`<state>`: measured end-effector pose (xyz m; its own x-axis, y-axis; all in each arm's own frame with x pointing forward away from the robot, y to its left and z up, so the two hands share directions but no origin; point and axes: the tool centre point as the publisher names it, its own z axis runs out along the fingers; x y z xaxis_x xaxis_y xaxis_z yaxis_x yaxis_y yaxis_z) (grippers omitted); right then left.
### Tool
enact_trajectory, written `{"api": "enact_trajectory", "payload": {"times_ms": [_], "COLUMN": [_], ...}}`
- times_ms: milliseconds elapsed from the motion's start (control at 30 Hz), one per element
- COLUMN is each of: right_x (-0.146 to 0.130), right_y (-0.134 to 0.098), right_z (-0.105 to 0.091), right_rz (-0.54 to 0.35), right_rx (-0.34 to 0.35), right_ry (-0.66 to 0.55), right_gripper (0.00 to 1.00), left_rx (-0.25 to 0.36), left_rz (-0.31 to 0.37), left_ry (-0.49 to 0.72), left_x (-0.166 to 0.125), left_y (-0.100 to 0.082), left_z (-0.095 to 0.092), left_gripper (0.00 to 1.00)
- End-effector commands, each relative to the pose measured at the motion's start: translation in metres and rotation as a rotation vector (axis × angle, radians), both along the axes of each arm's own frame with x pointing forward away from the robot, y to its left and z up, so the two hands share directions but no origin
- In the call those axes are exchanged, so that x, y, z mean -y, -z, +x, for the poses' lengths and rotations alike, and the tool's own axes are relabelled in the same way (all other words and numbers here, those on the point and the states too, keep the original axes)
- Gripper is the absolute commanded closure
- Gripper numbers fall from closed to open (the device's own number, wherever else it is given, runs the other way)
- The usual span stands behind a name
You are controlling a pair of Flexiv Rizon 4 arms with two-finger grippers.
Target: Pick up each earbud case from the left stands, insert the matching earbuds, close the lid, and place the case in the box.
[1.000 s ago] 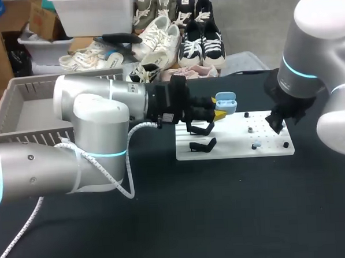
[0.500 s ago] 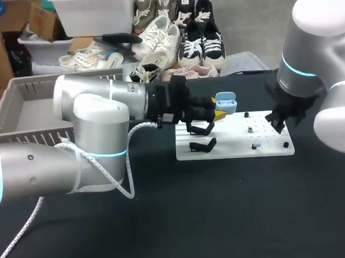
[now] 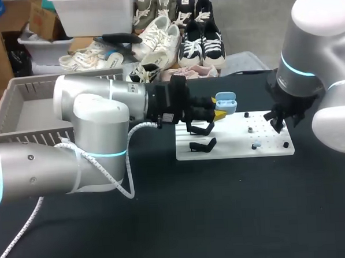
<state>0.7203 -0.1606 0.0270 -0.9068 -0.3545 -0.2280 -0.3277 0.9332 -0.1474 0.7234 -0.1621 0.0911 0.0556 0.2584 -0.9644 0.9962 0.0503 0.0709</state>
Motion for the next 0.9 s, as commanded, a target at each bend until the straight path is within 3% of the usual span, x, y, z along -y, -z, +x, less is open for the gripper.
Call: {"api": "enact_trajectory", "payload": {"times_ms": [33, 900], "right_x": [-0.0013, -0.0038], "right_y": [0.0007, 0.0021], "right_z": [-0.0001, 0.0049], "right_rz": [-0.006, -0.026], "right_rx": [0.002, -0.015], "right_ry": [0.004, -0.011], "right_gripper": [0.57, 0.71], "left_rx": [0.003, 0.003], "left_rz": [-0.002, -0.002], "left_ry": [-0.006, -0.006], "left_x": [0.0, 0.0], "left_y": [0.0005, 0.0005], "left_z": [-0.0016, -0.0016], "left_gripper": [1.0, 1.0]}}
